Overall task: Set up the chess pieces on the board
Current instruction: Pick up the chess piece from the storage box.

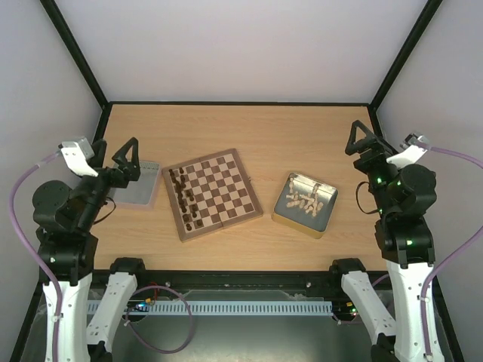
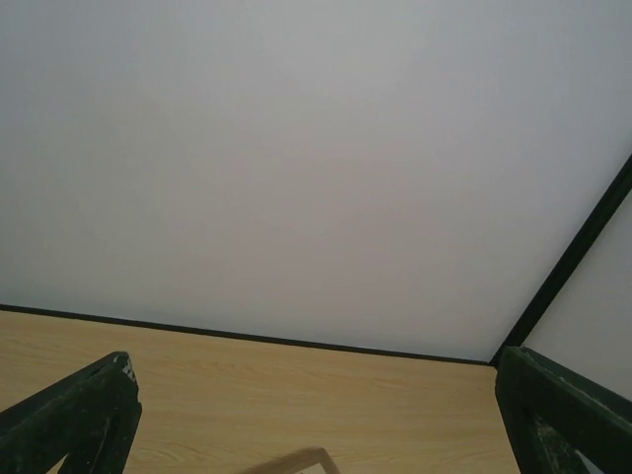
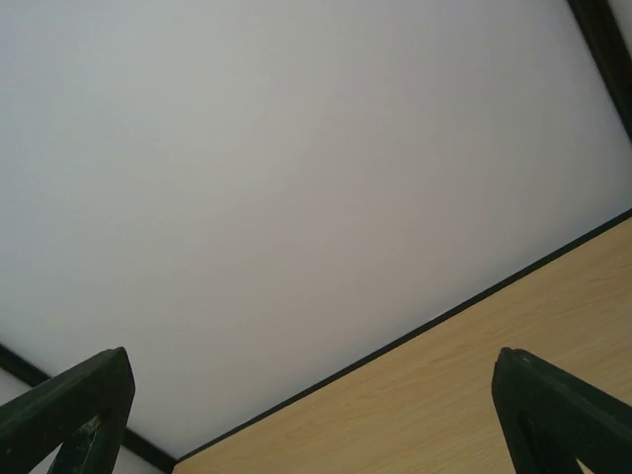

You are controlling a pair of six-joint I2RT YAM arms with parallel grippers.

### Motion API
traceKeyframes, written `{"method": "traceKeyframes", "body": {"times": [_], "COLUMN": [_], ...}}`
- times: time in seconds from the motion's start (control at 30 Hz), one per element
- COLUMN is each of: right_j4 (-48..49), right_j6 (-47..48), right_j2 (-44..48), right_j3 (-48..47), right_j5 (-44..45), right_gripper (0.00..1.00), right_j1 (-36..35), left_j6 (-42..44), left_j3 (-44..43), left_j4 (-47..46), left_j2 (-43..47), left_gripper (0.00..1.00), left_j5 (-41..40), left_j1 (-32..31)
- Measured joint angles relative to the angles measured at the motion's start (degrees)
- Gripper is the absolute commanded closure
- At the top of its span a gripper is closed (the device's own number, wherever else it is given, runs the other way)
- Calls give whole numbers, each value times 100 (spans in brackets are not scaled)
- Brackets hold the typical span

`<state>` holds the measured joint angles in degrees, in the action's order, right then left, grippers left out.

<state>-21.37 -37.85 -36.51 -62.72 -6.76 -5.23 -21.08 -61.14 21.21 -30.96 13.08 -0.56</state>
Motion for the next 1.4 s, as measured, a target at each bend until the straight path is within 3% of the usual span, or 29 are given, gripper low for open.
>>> {"method": "traceKeyframes", "body": {"times": [0.2,0.4,0.53,0.7,1.07,1.27,1.4], "right_j4": [9,20,-92,-470,-1165,-1158,-1139], "right_j6": [-181,-289,-199,-133,35,50,39], "right_j2": [11,-103,-308,-765,-2271,-3265,-3526], "right_j3": [118,748,1276,1738,2280,2153,2070], "right_j5": [-839,-1768,-2070,-1735,-350,-61,37], "right_gripper": [1,0,10,27,40,53,56], "right_j1": [90,116,116,116,-31,-616,-940], "left_j6": [-155,-404,-557,-675,-658,-599,-586], "left_j3": [223,1080,1801,2295,2632,2629,2629], "left_j4": [-87,-516,-887,-1281,-2312,-2430,-2433], "left_j2": [227,553,695,461,-118,-389,-435], "left_gripper": [0,0,0,0,0,0,0], "left_j5": [337,772,1038,1139,356,173,118], "left_j1": [28,39,55,59,63,66,101]}}
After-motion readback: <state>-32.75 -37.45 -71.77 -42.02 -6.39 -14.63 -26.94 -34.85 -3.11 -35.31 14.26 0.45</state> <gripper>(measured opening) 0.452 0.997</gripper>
